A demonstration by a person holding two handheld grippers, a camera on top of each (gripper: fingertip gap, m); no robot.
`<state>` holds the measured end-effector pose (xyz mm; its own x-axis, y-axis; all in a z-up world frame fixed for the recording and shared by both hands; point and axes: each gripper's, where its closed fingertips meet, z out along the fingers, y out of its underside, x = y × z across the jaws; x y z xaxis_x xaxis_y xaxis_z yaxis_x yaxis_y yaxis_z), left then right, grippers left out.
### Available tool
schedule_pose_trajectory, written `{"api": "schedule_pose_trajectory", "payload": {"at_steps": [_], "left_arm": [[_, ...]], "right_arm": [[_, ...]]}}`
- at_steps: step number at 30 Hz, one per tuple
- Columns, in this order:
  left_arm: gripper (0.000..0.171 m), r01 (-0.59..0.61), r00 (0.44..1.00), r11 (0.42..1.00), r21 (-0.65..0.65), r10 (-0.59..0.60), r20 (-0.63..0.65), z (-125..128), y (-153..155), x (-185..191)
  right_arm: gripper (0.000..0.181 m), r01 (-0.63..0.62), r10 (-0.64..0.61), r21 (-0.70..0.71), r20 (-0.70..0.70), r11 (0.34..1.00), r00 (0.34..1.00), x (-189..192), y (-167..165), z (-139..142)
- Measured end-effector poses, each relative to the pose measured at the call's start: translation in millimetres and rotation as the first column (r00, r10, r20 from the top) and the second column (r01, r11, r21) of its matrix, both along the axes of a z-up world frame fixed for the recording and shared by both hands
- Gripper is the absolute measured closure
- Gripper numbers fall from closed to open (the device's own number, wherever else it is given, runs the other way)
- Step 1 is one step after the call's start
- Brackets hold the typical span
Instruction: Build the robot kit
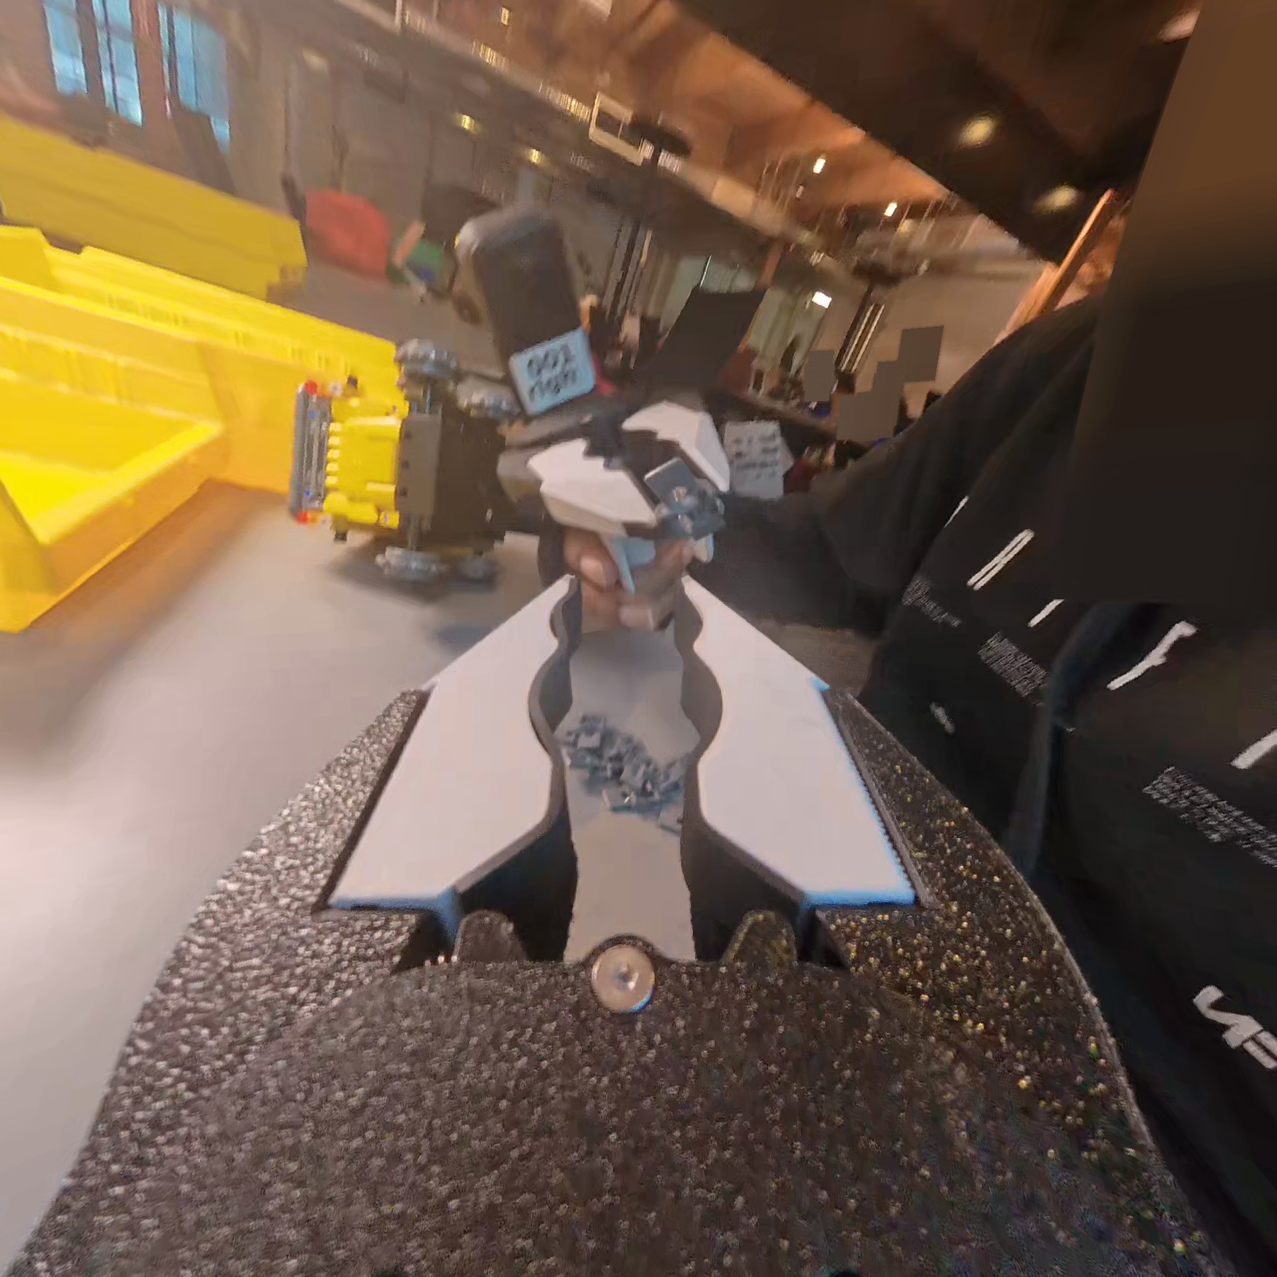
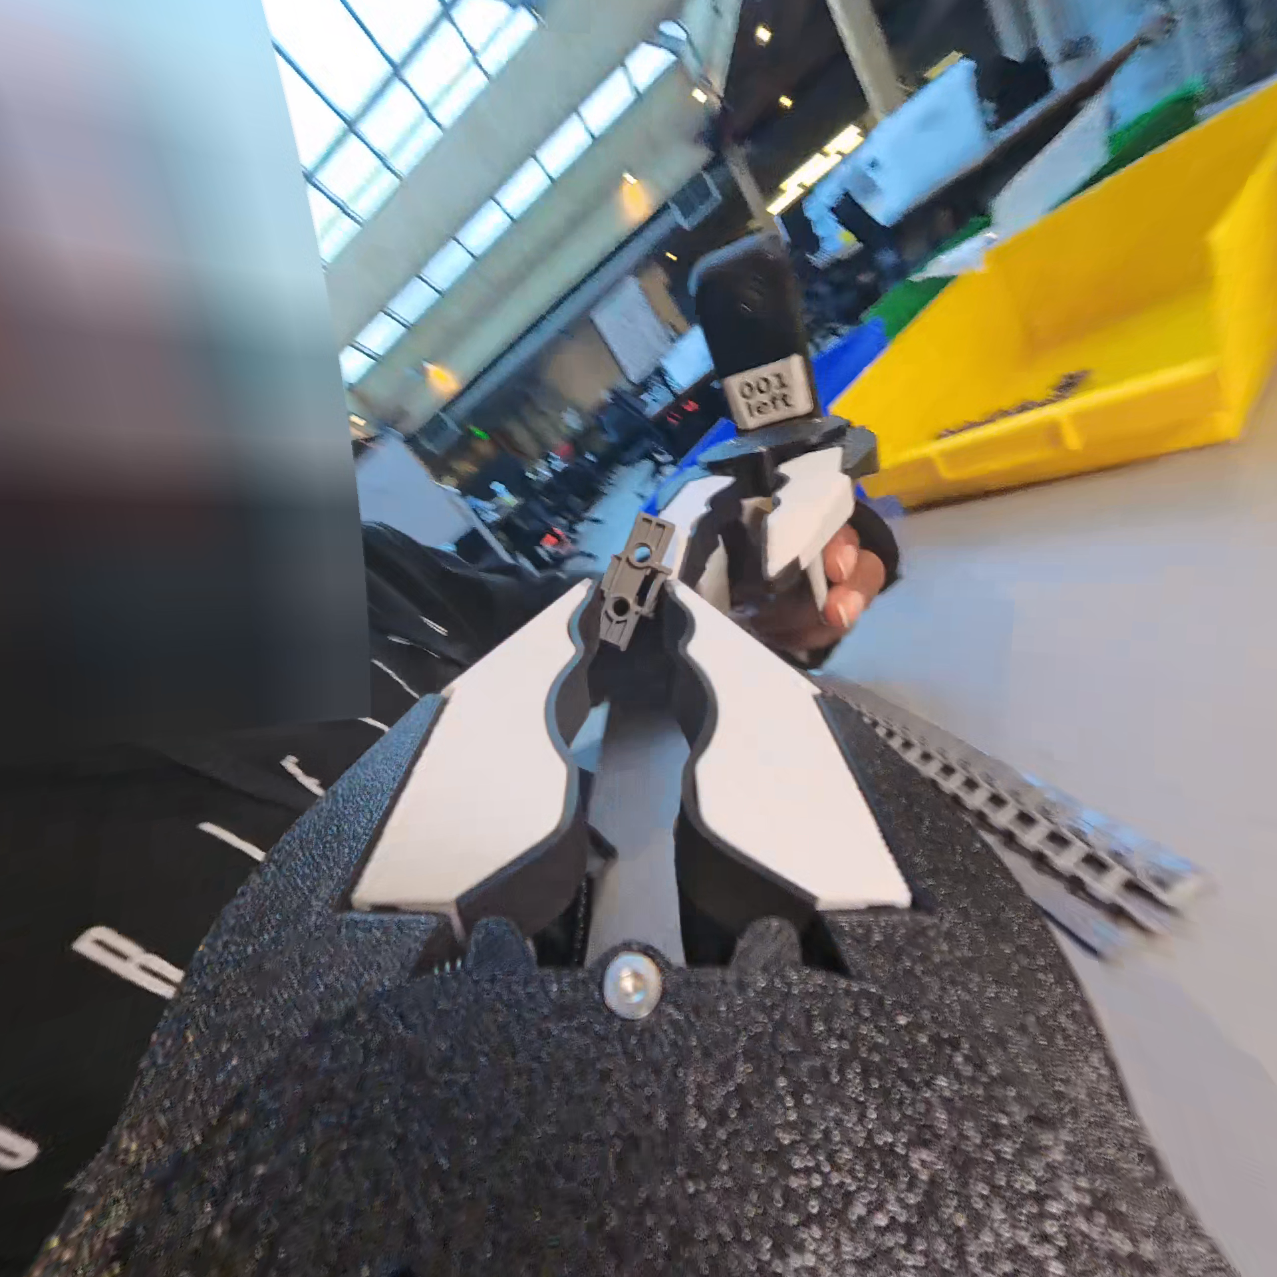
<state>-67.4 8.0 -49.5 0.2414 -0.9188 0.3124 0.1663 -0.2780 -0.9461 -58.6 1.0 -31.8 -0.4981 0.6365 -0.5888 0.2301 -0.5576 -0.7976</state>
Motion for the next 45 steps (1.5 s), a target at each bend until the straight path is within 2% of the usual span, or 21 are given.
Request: {"api": "schedule_pose_trajectory", "payload": {"at_steps": [5, 10, 13, 15, 17, 19, 22, 25, 29, 35, 37, 39, 42, 43, 45], "left_arm": [[0.149, 0.074, 0.985, 0.996, 0.040, -0.079, 0.155, 27.2, -15.0, -5.9], [0.156, 0.121, 0.978, 0.993, 0.006, -0.120, 0.168, 25.7, -19.2, -5.0], [0.158, 0.094, 0.983, 0.994, -0.053, -0.084, 0.163, 20.7, -11.1, -13.3], [0.171, 0.053, 0.986, 0.992, -0.115, -0.034, 0.161, 15.5, -1.4, -22.6], [0.171, 0.007, 0.993, 0.983, -0.186, 0.015, 0.115, 3.2, 8.0, -27.4], [0.171, -0.005, 0.996, 0.972, -0.236, 0.026, 0.087, -5.5, 11.6, -27.6], [0.171, 0.016, 0.993, 0.962, -0.274, 0.017, 0.119, -5.8, 12.8, -26.4], [0.171, -0.001, 0.994, 0.961, -0.277, 0.032, 0.107, -8.0, 14.7, -25.0], [0.171, -0.038, 0.995, 0.961, -0.273, 0.062, 0.080, -9.9, 17.8, -26.2], [0.171, -0.072, 0.996, 0.965, -0.252, 0.081, 0.025, -15.4, 19.9, -19.7], [0.170, -0.117, 0.993, 0.962, -0.248, 0.112, -0.031, -22.3, 24.5, -20.9], [0.164, -0.215, 0.967, 0.953, -0.214, 0.178, -0.182, -40.5, 33.3, -26.2], [0.156, -0.331, 0.832, 0.939, -0.095, 0.243, -0.499, -80.0, 45.2, -31.6], [0.154, -0.338, 0.789, 0.938, -0.080, 0.236, -0.567, -90.8, 47.6, -29.1], [0.153, -0.331, 0.742, 0.940, -0.080, 0.207, -0.638, -105.8, 52.1, -18.9]], "right_arm": [[0.163, -0.158, 0.140, -0.226, -0.093, 0.961, 0.986, -12.7, -12.6, 8.2], [0.164, -0.233, 0.211, -0.294, -0.106, 0.927, 0.972, -21.2, -18.5, -0.1], [0.165, -0.185, 0.169, -0.290, -0.082, 0.939, 0.982, -26.4, -8.3, -5.4], [0.174, -0.078, 0.075, -0.237, -0.020, 0.968, 0.997, -33.1, 5.6, -15.3], [0.173, 0.009, -0.004, -0.124, 0.039, 0.992, 0.999, -36.6, 14.3, -27.0], [0.169, 0.039, -0.038, -0.016, 0.074, 0.999, 0.997, -37.0, 14.5, -32.6], [0.164, 0.078, -0.098, 0.161, 0.118, 0.984, 0.988, -39.4, 16.9, -40.2], [0.170, 0.074, -0.117, 0.289, 0.134, 0.954, 0.984, -40.6, 15.3, -41.9], [0.173, 0.071, -0.139, 0.397, 0.146, 0.915, 0.979, -41.5, 17.1, -42.0], [0.174, 0.056, -0.145, 0.408, 0.189, 0.911, 0.971, -40.3, 20.5, -44.8], [0.175, 0.058, -0.168, 0.415, 0.233, 0.908, 0.958, -38.6, 26.6, -49.7], [0.175, 0.064, -0.224, 0.445, 0.315, 0.893, 0.922, -33.9, 41.6, -61.1], [0.175, 0.028, -0.296, 0.480, 0.492, 0.877, 0.819, -19.9, 67.9, -88.9], [0.175, 0.021, -0.327, 0.500, 0.533, 0.866, 0.780, -16.6, 76.8, -98.7], [0.175, -0.024, -0.318, 0.479, 0.620, 0.878, 0.718, -11.5, 82.1, -116.4]]}}
